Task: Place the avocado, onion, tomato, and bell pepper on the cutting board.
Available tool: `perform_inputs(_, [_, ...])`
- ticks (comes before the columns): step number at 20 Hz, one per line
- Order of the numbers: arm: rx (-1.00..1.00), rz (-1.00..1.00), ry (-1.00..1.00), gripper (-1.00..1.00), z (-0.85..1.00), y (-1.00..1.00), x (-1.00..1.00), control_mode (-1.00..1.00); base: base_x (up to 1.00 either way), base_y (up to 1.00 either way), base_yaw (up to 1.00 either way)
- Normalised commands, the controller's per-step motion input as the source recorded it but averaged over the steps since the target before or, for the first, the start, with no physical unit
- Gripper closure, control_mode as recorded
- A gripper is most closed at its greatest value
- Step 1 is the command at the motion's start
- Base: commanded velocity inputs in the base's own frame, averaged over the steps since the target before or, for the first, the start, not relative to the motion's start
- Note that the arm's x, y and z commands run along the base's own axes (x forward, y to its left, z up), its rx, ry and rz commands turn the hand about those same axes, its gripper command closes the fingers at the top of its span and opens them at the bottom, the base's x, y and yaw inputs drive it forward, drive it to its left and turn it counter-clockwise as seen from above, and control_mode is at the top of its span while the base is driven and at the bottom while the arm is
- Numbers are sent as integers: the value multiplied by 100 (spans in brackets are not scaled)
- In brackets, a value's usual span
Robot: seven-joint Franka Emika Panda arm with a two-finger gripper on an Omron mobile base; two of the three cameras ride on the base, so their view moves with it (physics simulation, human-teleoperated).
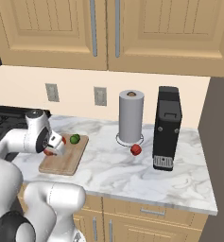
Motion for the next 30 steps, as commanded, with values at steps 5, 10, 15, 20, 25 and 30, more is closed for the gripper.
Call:
perform_inputs(5, [0,0,7,100,-35,10,8,-100,0,0,0])
perform_inputs(10, [0,0,4,100,-29,7,13,-100,0,0,0])
perform_inputs(15, [0,0,4,100,-30,13,16,-100,0,0,0])
perform_inputs(20, [0,0,3,100,-33,6,8,-100,0,0,0])
perform_inputs(25, [0,0,1,100,-34,0,1,-100,0,0,0])
perform_inputs(30, [0,0,0,-100,-33,0,0,-100,0,0,0])
